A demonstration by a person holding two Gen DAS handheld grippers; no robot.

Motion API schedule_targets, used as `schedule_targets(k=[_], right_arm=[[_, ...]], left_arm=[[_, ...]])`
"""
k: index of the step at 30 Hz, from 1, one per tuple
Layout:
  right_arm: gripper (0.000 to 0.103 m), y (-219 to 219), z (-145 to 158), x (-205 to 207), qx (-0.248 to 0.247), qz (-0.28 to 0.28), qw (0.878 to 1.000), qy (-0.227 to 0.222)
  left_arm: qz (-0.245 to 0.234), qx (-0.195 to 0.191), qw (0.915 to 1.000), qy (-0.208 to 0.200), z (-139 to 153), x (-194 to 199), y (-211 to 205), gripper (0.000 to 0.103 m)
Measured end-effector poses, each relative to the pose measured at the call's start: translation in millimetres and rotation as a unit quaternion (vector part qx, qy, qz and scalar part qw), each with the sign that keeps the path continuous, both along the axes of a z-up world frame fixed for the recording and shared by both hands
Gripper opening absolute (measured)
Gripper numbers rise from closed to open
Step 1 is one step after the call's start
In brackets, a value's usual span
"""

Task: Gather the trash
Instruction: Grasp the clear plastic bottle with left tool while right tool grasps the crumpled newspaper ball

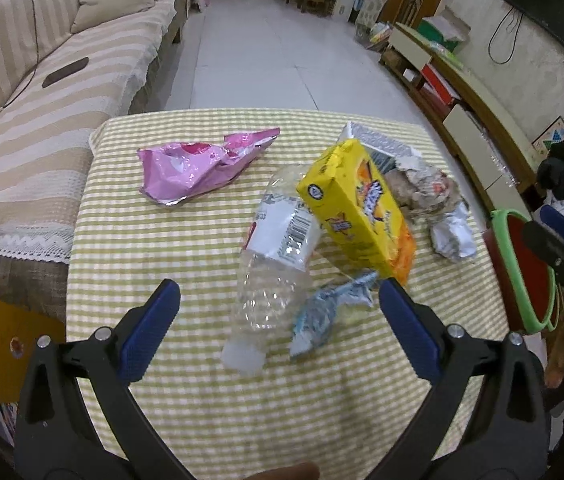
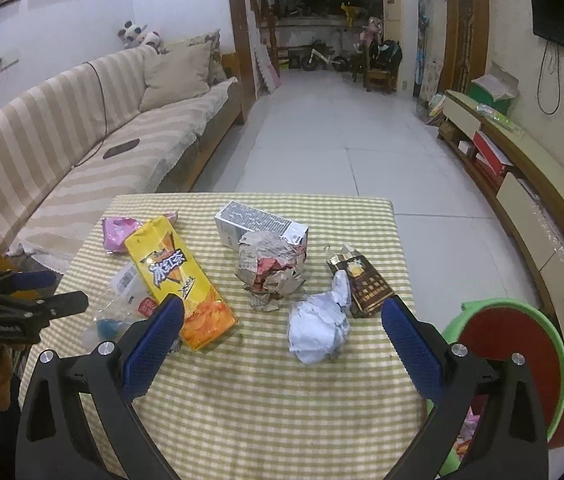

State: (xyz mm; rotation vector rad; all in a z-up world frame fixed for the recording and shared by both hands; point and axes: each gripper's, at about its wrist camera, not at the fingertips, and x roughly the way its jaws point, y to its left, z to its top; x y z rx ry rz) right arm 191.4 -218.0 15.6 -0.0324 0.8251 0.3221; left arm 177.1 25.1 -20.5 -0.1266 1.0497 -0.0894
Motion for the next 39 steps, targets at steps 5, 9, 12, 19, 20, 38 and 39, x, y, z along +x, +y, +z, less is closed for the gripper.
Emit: schedule_targets(k=[5,9,12,19,20,38,39], right_arm=[[0.096,9.1,-12.9,25.5,-0.004,-0.001,1.0,0.011],[0.096,17.3,-30.2,47.4,-0.011,-0.001,0.999,0.03],[0.096,23.0,-38.8,57.5,-0.013,0.001,0.999,0.039],[0.093,39.2,-59.0,78.4,-0.029,0.008,0.998,0.062],[0.09,41.5,-62.4,80.8,-0.032,0.01,0.997,0.067],[0.05,34.6,-48.9,62.7,-0.007,0.019,0.998,0.067],[0.05,33.5,-45.9,60.0,-0.005,0.02,0.998,0.065]], left_arm=[[-0.008,0.006,0.9999,0.014,-19.3,22.2,-2.2,0.097],[-0.014,0.012,0.9995,0.024,-32.9,34.6,-3.2,0.097],[-0.014,0.015,0.9993,0.032,-41.3,40.8,-0.9,0.097],[-0.01,0.013,0.9988,0.047,-57.1,52.3,6.3,0.088],[-0.01,0.013,0.9987,0.049,-59.0,53.4,7.1,0.085],[0.009,0.006,0.9994,0.033,-46.5,38.5,17.8,0.049],[0.012,0.007,0.9994,0.031,-43.8,34.2,19.9,0.049]])
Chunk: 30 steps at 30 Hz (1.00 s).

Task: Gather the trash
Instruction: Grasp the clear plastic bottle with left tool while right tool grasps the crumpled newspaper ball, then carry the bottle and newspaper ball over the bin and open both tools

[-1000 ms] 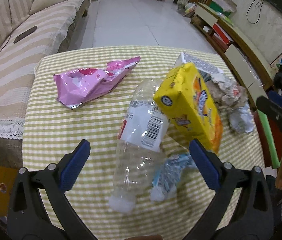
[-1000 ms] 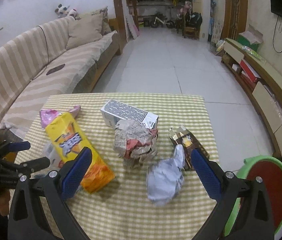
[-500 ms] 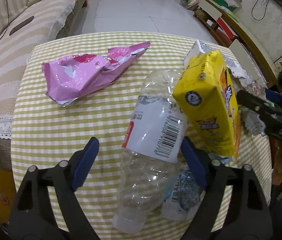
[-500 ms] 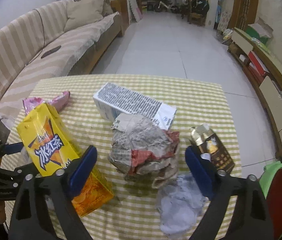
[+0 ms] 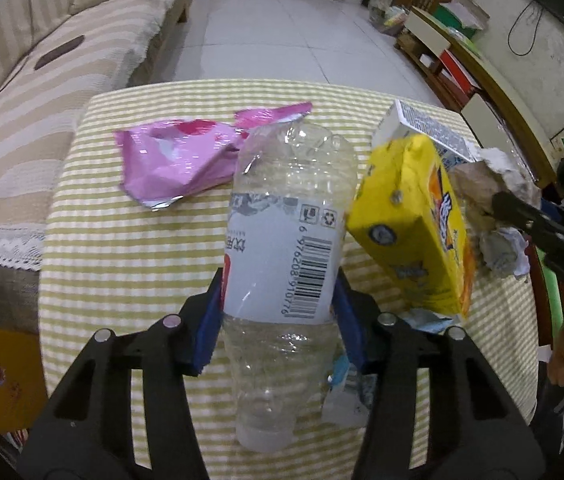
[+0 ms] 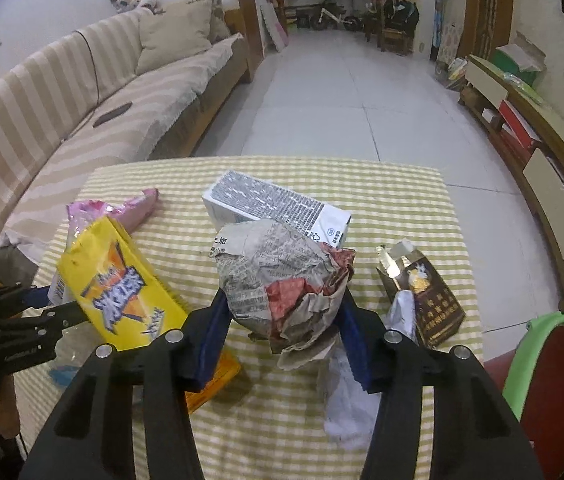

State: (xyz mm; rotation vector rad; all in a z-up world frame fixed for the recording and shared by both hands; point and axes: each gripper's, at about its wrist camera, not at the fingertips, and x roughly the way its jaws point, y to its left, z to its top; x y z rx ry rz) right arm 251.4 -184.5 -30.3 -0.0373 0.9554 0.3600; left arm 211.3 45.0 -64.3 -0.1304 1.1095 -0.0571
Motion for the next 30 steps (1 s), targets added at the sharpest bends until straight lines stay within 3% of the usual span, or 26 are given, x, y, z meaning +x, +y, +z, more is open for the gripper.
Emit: schedule_targets(k=[13,30], right_arm=[[0.05,-7.7,44.9,-61.1,0.018,0.016,0.999,-0.036],[0.05,-47.4,85.6,-129.8,0.031,-0.016,0.996,-0.079]], left_arm=[[0.036,0.003,0.9987,-0.036,42.2,-56.2,14.8,0.049],[-0.014,-0.006,0.9964,-0.083,88.8,-95.3,-37.7,0.049]])
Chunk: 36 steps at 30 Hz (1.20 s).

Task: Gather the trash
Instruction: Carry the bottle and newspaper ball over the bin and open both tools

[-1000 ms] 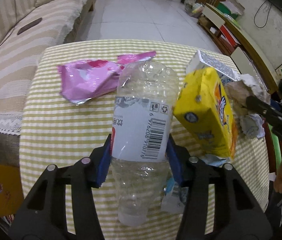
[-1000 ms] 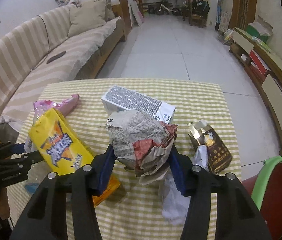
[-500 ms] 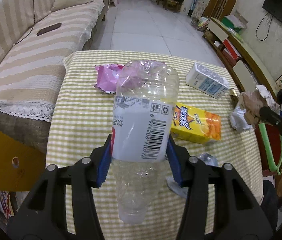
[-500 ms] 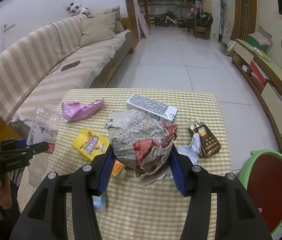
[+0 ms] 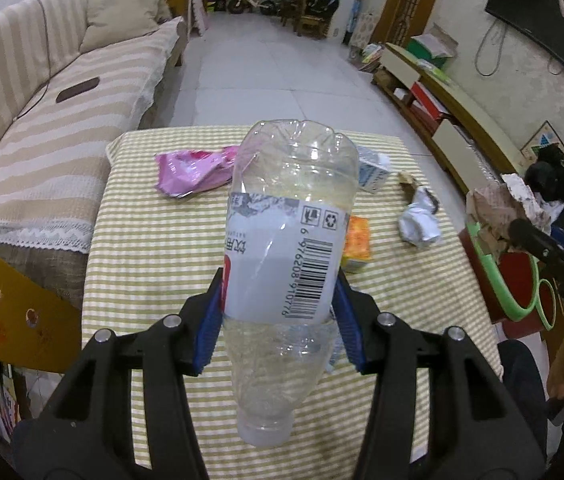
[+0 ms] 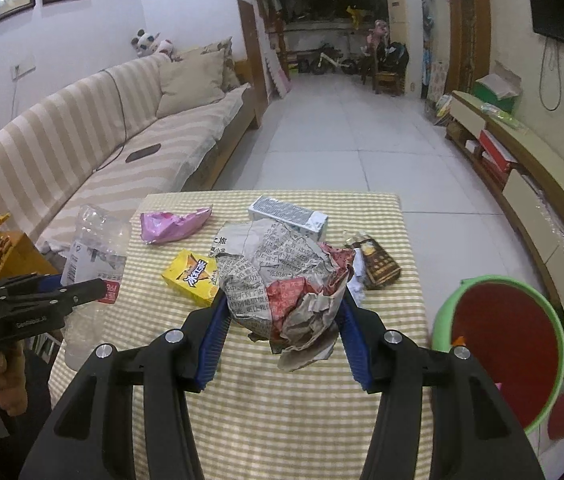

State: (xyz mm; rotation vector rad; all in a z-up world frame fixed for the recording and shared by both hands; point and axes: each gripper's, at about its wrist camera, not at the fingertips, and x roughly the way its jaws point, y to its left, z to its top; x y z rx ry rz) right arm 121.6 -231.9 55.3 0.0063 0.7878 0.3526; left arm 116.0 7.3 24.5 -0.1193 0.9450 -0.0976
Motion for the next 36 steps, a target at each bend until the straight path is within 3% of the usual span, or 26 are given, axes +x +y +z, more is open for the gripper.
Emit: schedule_targets(k=[21,36], right_arm=[[0.05,-92.8,9.7,-26.2,0.018,-0.09,0.996,-0.017],[0.05,-207.7,-5.8,-25.2,0.033,-0.198,0.98,-0.008]], left_arm=[[-0.105,-0.011,0.9943,-0.016,26.9,14.7,-107.2,0.049],[-0.212,-0.031,0.9767,-0.003,30.2,50.5,-228.8,0.049]])
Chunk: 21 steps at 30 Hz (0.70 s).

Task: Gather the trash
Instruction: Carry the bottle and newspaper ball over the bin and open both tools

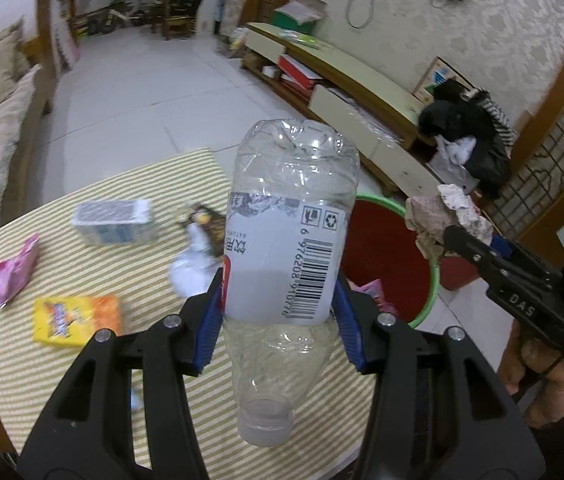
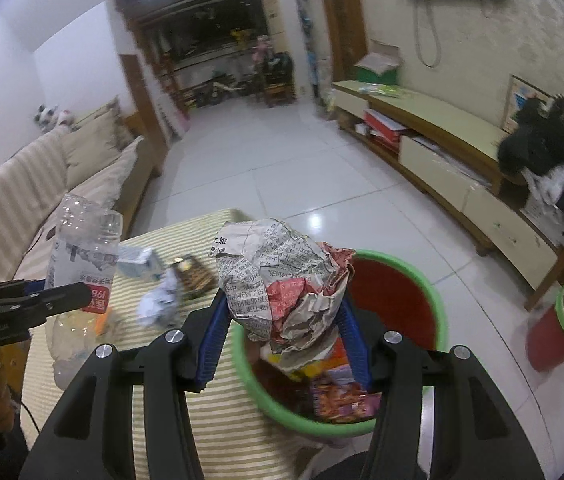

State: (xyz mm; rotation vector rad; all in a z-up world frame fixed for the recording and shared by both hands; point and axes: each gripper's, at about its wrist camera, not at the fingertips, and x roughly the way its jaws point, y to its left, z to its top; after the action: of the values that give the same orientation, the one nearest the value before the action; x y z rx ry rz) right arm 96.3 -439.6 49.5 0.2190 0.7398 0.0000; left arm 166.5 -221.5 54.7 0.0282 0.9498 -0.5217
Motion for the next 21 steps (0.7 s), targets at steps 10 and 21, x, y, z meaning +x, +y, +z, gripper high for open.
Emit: schedule_targets(k=[10,21], right_arm=[[0.05,-49.6,-13.6,4.1,0.014,-0.036,0.999,0.016],[0.05,-67.1,-28.7,20.7,0.026,-0.046,0.998,0.031]], left_arm=[[-0.056,-0.018,0.9981,0.021,-7.9,22.5,-78.1,0.049],[-0.075,-0.025,0.9958,0.046,-23.7,37.3,-109.1,0.049]])
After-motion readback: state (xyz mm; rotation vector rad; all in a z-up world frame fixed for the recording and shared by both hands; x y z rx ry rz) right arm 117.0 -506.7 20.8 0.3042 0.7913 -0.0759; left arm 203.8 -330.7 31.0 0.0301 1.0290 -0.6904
